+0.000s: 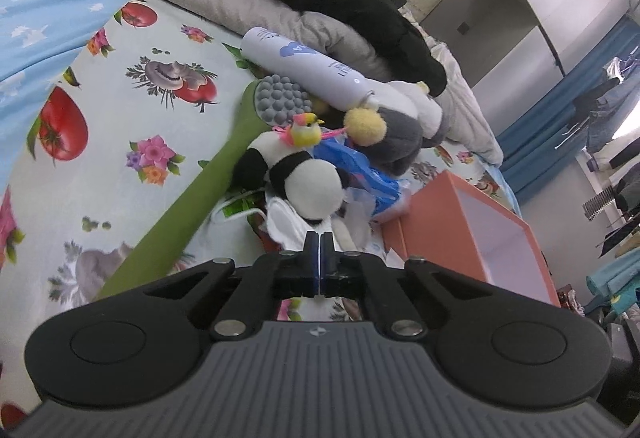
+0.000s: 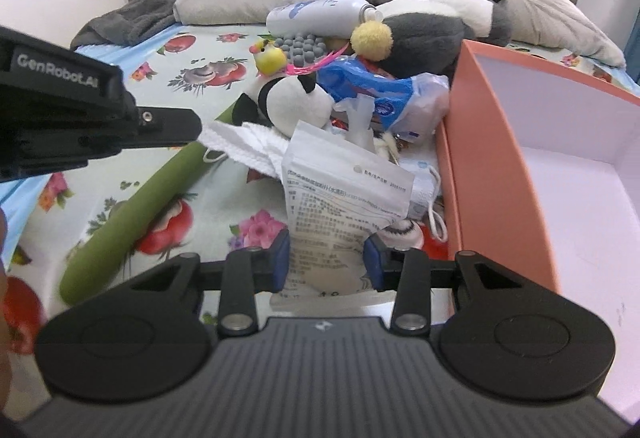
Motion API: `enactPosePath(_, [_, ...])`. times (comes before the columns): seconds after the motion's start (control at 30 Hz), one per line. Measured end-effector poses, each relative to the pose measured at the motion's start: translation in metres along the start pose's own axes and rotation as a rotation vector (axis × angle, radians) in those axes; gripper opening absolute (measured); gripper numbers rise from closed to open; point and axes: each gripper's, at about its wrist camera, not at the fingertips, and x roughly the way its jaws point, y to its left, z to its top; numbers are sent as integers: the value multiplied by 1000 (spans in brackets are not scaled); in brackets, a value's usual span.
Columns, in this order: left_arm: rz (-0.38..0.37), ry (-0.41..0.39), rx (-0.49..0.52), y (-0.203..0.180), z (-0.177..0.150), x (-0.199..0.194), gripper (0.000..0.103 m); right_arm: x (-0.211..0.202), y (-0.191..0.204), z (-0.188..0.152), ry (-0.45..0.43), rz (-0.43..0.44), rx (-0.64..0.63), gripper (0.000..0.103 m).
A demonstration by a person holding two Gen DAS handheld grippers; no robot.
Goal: Organize soft objects
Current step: 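Close the left tool on the white cloth while the right tool closes on the clear bag, then lift the white cloth with the left tool while the right tool lifts the clear bag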
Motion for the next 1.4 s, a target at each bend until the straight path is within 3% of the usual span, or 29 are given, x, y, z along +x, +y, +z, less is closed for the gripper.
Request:
enactPosePath(0.37, [-15,29,-31,9,-27,-22,2,-20,1,-27,32,-26,-4,41])
enactPosePath(0.43, [-17,43,-42,11,-24,-16,16,-21,0,-29,30,-27,0,41])
enactPosePath(0.5, [-37,31,-56,15,-21,-10,53,-20,-2,-28,26,-30,2,41])
enactPosePath(0.53, [-37,17,-57,16,-19,-8,53,-21,-3,-29,24,-31,3,41])
enactPosePath(0.87, [19,-5,-51,24,4,46,49,-3,-15,-32,39,-28,28,41])
enactPosePath(0.93, [25,3,-54,25,6,58,32,-1,-15,-32,39,-26,27,41])
enactPosePath(0.97, [24,5,-50,25,7,63,10,0,-15,-32,37,-24,26,41])
enactPosePath(1.0, [19,5,-44,24,7,67,4,0,-15,-32,36,-22,27,41])
enactPosePath(1.17, [9,-19,-26,15,10,64,1,-7,-15,-31,20,-28,36,41])
enactPosePath(1.4, [-44,-59,-4,-3,3,7,1,-21,-11,-35,9,-39,29,41])
